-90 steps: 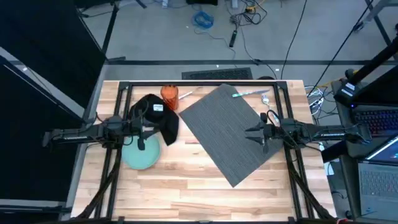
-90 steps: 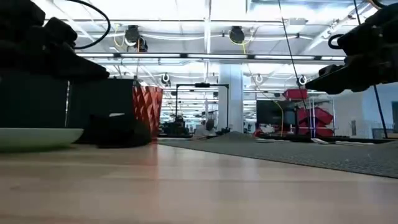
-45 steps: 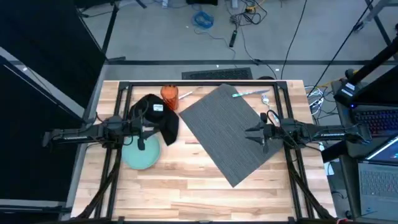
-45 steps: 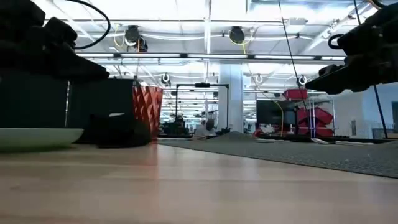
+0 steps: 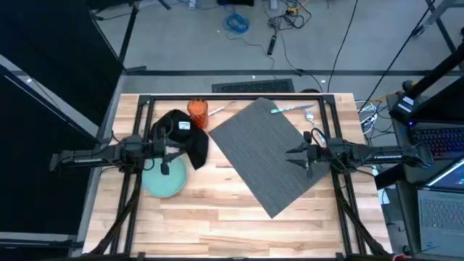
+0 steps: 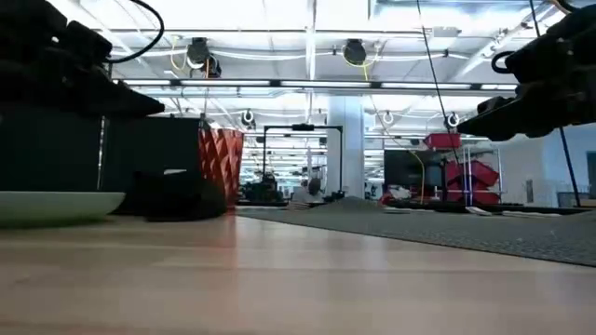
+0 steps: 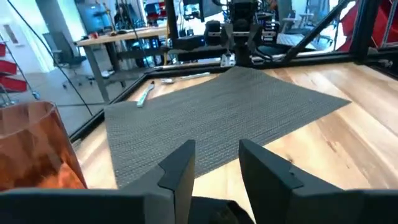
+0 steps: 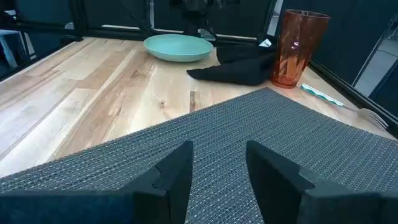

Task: Set table place
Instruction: Move the gray mat to the center

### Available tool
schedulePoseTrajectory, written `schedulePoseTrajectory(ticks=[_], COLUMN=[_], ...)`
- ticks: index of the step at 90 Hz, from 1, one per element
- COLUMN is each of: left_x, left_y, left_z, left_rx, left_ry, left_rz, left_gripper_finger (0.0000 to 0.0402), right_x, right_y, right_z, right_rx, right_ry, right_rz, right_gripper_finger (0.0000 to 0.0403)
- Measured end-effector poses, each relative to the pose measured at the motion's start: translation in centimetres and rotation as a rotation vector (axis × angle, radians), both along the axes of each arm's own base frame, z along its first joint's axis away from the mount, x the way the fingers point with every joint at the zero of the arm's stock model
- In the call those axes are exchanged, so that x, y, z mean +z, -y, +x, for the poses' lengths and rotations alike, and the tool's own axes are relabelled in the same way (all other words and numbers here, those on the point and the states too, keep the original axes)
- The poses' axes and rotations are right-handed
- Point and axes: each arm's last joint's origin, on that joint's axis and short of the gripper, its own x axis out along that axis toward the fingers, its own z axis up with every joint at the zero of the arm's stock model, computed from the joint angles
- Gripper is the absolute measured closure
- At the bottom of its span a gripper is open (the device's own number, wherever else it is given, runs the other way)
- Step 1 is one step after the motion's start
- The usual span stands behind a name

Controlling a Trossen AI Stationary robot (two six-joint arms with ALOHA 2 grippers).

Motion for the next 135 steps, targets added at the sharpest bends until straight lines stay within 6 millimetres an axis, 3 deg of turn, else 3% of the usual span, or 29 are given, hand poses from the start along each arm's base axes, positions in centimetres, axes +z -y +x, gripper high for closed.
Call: schedulePoseTrajectory(ticks=[20, 37, 47, 61, 78, 94, 107, 120, 135], left_x=[0.7, 3.5, 5.0, 7.7, 11.6, 15.7, 17.9, 18.3, 17.0], left_y=[0.1, -0.1, -0.2, -0.4, -1.1, -2.5, -4.5, -6.5, -7.8], left_z=[0.1, -0.2, -0.8, -1.2, -0.5, 1.7, 4.2, 7.8, 12.1], left_rx=[-0.025, 0.003, 0.029, 0.08, 0.19, 0.286, 0.367, 0.249, 0.114], left_ry=[0.078, 0.406, 0.576, 0.639, 0.6, 0.507, 0.322, 0.176, 0.039], left_rz=[-0.031, -0.332, -0.409, -0.405, -0.312, -0.234, -0.212, -0.243, -0.229], left_gripper_finger=[0.0291, 0.0291, 0.0291, 0.0291, 0.0291, 0.0291, 0.0291, 0.0291, 0.0291], right_x=[0.4, 2.4, 3.7, 5.6, 8.6, 12.7, 15.6, 17.7, 19.1], right_y=[0.0, 0.1, 0.5, 0.8, 1.1, 1.6, 2.2, 3.0, 4.0], right_z=[0.1, 0.2, 0.1, -0.6, -1.4, -1.9, -1.4, 0.4, 3.6], right_rx=[-0.012, -0.062, -0.167, -0.271, -0.309, -0.383, -0.453, -0.518, -0.504], right_ry=[0.05, 0.261, 0.413, 0.635, 0.801, 0.823, 0.614, 0.423, 0.3], right_rz=[0.052, 0.202, 0.22, 0.245, 0.215, 0.204, 0.228, 0.182, 0.017], right_gripper_finger=[0.0268, 0.0268, 0.0268, 0.0268, 0.0268, 0.0268, 0.0268, 0.0268, 0.0268])
